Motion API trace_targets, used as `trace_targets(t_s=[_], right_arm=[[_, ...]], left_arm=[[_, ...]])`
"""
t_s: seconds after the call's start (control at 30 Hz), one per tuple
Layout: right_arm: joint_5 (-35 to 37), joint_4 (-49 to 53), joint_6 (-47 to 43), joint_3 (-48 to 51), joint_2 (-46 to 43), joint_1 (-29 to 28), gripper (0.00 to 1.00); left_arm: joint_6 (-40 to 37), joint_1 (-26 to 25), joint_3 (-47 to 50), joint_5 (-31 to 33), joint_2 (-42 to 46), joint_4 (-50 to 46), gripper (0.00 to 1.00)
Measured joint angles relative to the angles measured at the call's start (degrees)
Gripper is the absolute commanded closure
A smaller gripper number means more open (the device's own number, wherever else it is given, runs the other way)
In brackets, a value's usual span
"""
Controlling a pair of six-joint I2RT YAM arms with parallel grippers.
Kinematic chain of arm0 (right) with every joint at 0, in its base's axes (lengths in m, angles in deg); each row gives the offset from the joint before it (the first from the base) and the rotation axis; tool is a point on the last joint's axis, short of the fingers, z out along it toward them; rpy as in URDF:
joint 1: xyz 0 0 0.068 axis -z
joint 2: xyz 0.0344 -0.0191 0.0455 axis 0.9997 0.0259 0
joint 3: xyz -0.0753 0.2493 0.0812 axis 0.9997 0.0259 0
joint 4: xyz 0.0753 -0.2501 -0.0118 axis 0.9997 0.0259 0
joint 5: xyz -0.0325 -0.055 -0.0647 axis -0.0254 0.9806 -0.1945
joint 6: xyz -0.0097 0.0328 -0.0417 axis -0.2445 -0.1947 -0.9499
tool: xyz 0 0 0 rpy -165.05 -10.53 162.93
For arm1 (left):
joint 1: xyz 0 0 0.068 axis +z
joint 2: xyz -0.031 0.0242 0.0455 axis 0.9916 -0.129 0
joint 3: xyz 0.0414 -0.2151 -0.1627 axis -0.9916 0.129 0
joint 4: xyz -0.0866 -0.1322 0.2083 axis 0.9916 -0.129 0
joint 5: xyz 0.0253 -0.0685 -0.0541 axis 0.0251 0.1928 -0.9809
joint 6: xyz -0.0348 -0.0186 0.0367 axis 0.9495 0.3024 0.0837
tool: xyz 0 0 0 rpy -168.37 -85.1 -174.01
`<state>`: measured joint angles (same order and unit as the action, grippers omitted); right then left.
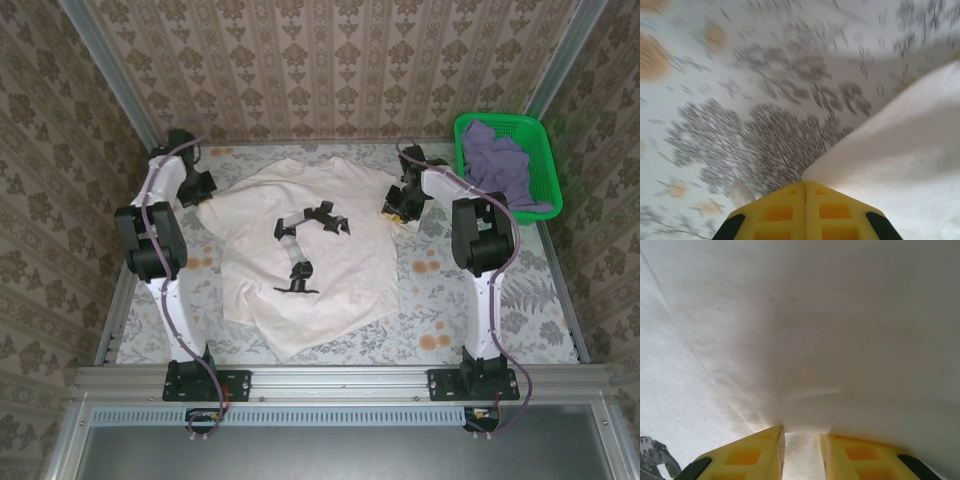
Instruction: Fold and stack the t-shirts
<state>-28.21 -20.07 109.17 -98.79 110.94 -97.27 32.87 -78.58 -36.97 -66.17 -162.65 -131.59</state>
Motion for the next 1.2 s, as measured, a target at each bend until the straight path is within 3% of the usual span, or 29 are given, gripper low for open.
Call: trace_targets(t_s=[0.23, 0.27, 0.37, 0.43, 0.53, 0.7, 0.83, 0.97, 1.07, 1.2], right_arm=[[-0.15, 3.65, 0.02, -9.29, 5.27, -0.02, 0.68], [-0.2, 4.31, 0.02, -11.26, 6.29, -0.02, 0.65], [-0.57, 6.6, 0.22, -17.94, 9.9, -0.02, 0.58], [-0.7, 8.22, 0.35, -22.56, 12.09, -0.02, 0.5], [-0.83, 10.67, -0.13, -27.41, 13.55, -0.04, 0.43], [-0.15, 11.39, -0.76, -25.44, 9.09, 0.07, 0.42], [0.2, 9.46, -0.87, -13.0, -1.05, 0.83, 0.43], [0.46, 6.64, -0.85, 1.14, -12.2, 2.64, 0.5], [-0.11, 4.15, -0.5, 10.91, -18.58, 3.61, 0.56], [-2.43, 1.33, 0.83, 22.36, -22.73, 1.92, 0.61]], left_arm=[[-0.44, 2.84, -18.34, 2.58, -10.05, -1.44, 1.0], [-0.44, 2.99, -20.85, 3.37, -12.09, -1.99, 0.91], [-0.57, 3.5, -25.03, 5.44, -16.41, -3.63, 0.86], [-0.26, 4.13, -25.22, 6.91, -17.62, -4.57, 0.64], [0.79, 5.77, -25.27, 8.92, -17.88, -7.19, 0.44], [1.09, 5.79, -20.46, 9.42, -12.98, -6.58, 0.37], [0.55, -0.9, -13.35, 4.68, -4.31, -3.63, 0.37], [0.04, -12.61, -8.33, -2.73, 0.85, 2.19, 0.36], [-0.63, -21.09, -5.4, -7.65, 0.13, 5.03, 0.35], [-1.03, -28.17, -3.8, -11.98, -4.5, 5.79, 0.35]])
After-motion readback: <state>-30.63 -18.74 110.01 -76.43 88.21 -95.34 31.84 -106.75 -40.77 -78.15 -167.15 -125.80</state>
